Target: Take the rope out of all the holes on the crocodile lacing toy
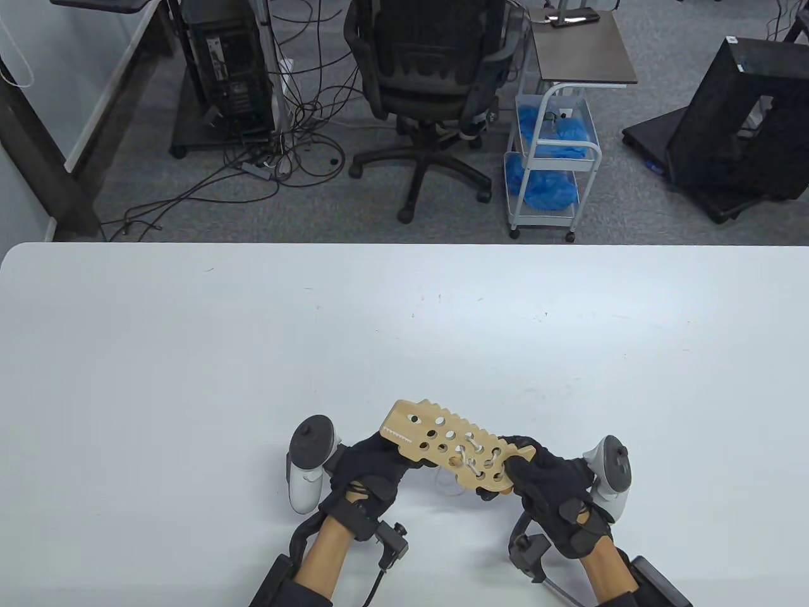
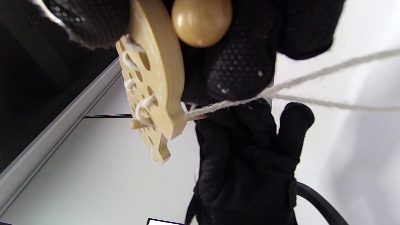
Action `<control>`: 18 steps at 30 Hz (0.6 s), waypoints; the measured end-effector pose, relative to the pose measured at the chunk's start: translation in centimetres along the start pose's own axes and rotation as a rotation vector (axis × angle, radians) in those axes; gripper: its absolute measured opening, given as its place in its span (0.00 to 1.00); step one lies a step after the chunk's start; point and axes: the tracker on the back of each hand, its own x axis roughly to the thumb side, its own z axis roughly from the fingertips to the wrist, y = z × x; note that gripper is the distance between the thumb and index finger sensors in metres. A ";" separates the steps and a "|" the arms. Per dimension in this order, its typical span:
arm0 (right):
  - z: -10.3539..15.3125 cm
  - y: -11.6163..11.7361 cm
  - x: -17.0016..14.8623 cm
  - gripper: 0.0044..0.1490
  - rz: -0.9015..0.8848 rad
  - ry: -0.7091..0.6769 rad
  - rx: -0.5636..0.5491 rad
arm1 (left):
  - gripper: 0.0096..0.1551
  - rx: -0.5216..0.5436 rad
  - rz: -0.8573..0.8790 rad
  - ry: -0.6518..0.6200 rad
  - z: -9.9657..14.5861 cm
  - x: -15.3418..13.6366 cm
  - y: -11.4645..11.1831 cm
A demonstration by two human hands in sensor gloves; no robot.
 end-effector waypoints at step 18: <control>0.3 -0.8 0.7 0.29 0.076 -0.020 -0.114 | 0.39 -0.135 0.061 -0.121 -0.1 1.1 -1.9</control>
